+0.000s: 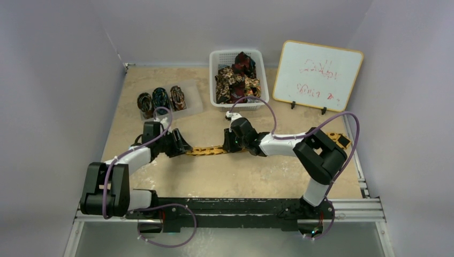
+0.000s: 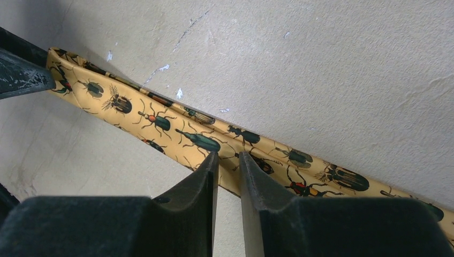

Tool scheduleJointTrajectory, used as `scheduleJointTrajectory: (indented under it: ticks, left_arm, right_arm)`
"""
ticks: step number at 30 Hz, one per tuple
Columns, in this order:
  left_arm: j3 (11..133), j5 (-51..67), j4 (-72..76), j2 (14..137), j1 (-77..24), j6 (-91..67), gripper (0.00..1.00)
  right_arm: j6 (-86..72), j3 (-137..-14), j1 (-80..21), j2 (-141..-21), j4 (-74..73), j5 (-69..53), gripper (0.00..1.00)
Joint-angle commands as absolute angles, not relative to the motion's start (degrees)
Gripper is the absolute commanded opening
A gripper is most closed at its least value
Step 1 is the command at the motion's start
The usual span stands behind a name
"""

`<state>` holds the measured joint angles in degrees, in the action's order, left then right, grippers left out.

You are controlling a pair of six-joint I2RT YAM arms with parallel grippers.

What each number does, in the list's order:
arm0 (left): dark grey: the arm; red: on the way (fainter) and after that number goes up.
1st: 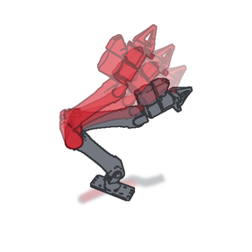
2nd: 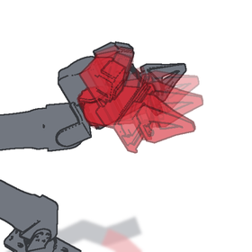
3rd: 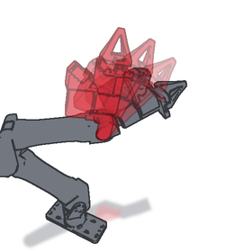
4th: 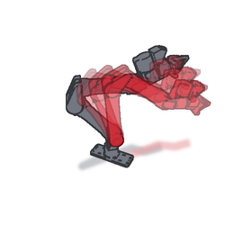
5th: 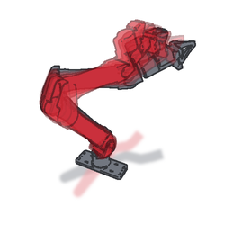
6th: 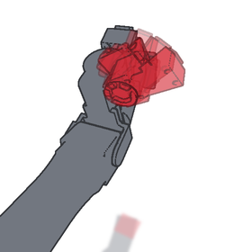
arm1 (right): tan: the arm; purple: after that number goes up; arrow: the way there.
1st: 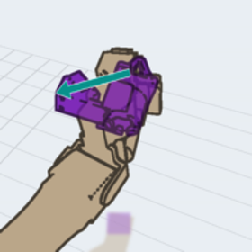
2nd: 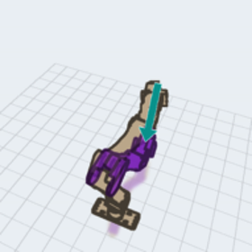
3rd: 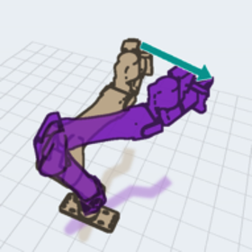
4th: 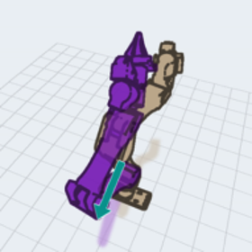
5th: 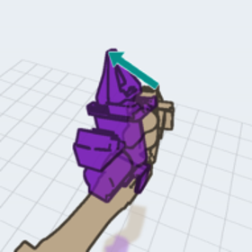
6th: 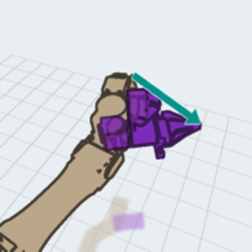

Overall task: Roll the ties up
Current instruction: Roll the tie at the center of the board.

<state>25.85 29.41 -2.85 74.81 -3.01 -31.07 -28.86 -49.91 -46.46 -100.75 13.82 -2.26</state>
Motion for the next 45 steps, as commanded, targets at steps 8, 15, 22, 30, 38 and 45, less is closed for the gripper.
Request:
scheduleJointTrajectory:
  ticks: [8, 15, 22, 30, 38, 45]
  left_arm:
    - [24.66, 31.67, 0.55, 75.38, -2.73, -30.04, 0.32]
    - [25.12, 32.31, 2.06, 75.33, -2.77, -29.64, 0.14]
    - [25.27, 32.89, 2.12, 73.36, -2.72, -29.36, 0.00]
    - [25.36, 28.82, -2.02, 68.23, -2.89, -30.67, 0.00]
    - [26.07, 27.16, -3.55, 67.09, -3.47, -31.17, 0.00]
    - [26.64, 25.87, -4.68, 66.03, -4.76, -31.51, 0.00]
  right_arm:
    - [-27.29, -50.13, -46.38, -100.63, 8.50, -2.89, 0.25]
    - [-26.74, -51.99, -46.41, -100.60, 8.84, -3.34, 0.26]
    - [-28.19, -55.13, -46.54, -97.99, 8.26, -4.13, 0.28]
    - [-36.06, -53.80, -48.37, -95.73, 15.24, -8.70, 0.20]
    - [-39.12, -56.24, -50.33, -101.54, 16.35, -5.97, 0.06]
    - [-40.38, -57.27, -50.45, -107.06, 16.17, -2.61, 0.00]
